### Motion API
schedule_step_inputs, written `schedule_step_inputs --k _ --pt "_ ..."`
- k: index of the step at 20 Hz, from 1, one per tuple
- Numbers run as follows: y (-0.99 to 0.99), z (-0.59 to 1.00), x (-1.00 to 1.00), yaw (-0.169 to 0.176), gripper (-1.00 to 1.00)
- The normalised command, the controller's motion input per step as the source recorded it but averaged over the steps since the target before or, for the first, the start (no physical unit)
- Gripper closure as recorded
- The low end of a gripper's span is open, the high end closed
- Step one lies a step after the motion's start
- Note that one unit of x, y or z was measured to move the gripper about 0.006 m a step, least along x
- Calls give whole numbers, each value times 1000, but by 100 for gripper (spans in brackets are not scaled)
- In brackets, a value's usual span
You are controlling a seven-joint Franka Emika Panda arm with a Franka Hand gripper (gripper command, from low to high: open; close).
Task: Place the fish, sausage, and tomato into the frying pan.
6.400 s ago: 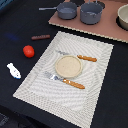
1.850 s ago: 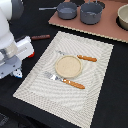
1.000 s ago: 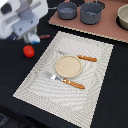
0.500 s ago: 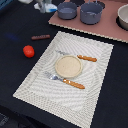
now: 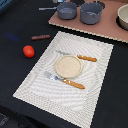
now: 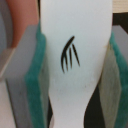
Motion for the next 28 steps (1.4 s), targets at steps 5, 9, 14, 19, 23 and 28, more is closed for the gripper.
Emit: schedule_step_inputs --k 5,9,14,19,23,28 --pt "991 -162 217 0 100" --pt "859 -327 150 2 100" --pt "478 -336 30 10 100" --pt "398 -263 141 2 100" --pt "484 -282 158 2 100" --pt "290 -346 21 0 100"
